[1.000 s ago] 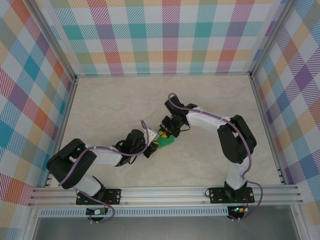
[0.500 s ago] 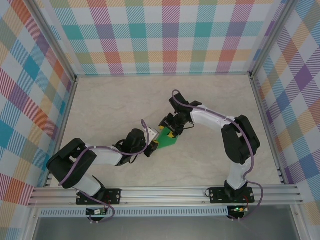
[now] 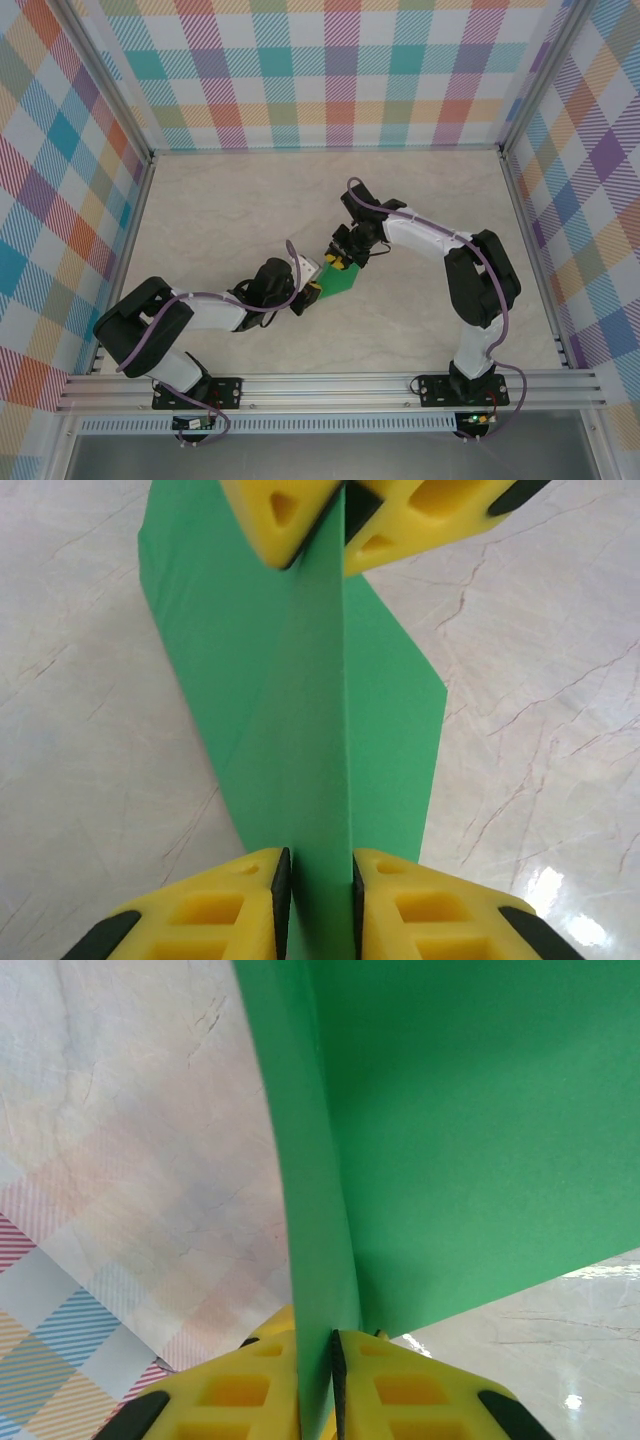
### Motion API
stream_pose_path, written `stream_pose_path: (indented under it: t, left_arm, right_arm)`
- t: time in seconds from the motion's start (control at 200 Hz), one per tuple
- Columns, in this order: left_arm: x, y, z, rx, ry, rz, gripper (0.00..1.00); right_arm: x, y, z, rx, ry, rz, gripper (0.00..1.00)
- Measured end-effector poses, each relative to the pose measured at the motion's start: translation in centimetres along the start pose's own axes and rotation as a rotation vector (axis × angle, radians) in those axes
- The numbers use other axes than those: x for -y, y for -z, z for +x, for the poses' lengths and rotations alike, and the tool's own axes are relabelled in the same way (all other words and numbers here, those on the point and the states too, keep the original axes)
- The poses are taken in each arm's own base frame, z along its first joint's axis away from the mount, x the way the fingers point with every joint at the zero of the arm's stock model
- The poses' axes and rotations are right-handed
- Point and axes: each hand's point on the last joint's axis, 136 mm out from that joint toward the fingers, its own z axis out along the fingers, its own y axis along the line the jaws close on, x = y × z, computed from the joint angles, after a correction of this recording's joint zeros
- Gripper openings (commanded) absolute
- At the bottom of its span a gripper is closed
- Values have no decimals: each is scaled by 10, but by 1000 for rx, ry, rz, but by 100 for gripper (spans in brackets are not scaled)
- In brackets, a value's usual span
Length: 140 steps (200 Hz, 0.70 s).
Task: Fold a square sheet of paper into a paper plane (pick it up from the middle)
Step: Fourth fold the wing at the center of the table.
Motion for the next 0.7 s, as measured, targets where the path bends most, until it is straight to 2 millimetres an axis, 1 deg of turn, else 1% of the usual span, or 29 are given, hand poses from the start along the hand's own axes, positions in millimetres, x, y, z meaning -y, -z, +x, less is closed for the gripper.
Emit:
stream_pose_path:
  t: [0.08,0.195,0.26,0.321,0.381,0.436,0.516,0.606,0.701]
  left_arm:
    - [1,0,-2,4,0,3,24]
    - [1,0,-2,5,6,5,17]
    - [2,0,-2,5,10,6,16]
    - [2,-1,-2,3,14,10,16]
    - [3,-2,1,-3,27,14,16]
    - [4,-3,4,-12,44,22,16]
    - [6,-5,8,-25,71,37,16]
    - [9,-6,11,-37,99,52,16]
    - [12,-7,13,-45,125,68,15]
  right_arm:
    - [0,0,0,-3,-1,0,16]
    - [0,0,1,-4,-1,0,16]
    - [0,0,1,-4,-1,0,17]
    - [0,0,1,-5,-2,0,23]
    - [0,0,1,-7,1,-1,32]
    - [0,0,1,-6,11,-1,41]
    - [0,0,0,1,28,-12,51]
    - [8,4,2,18,54,-25,57]
    - [19,12,6,47,80,-44,59]
